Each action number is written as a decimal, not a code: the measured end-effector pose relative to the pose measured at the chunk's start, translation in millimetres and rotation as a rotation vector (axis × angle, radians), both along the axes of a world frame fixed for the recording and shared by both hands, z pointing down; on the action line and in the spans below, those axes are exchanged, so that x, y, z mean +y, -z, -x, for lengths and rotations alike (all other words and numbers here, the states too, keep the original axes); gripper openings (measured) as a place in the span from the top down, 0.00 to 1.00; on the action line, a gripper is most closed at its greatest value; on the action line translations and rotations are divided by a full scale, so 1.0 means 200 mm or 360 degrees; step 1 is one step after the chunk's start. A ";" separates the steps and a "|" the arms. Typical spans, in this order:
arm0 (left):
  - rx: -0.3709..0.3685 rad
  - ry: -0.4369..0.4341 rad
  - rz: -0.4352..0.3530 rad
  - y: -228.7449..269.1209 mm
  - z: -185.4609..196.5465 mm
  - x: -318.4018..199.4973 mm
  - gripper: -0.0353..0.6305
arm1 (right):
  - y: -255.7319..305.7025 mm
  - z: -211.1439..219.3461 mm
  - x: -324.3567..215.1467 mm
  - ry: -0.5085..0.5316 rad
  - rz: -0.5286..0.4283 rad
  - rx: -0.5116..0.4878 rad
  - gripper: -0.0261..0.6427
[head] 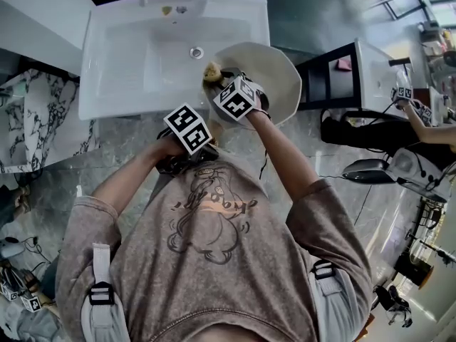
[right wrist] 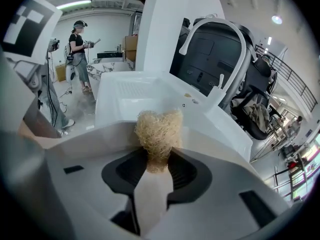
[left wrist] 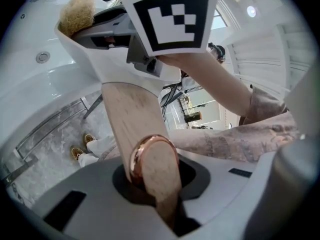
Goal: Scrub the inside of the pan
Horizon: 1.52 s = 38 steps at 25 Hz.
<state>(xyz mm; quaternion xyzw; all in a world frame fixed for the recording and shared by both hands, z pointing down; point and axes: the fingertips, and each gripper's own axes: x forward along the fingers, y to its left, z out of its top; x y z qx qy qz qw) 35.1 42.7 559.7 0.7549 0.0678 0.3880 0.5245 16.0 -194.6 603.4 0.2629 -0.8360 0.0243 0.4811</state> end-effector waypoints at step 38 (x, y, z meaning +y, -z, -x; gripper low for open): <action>0.0036 0.0135 0.0035 0.02 -0.03 -0.02 0.88 | 0.05 -0.68 -0.46 0.0123 -0.0197 0.0878 0.75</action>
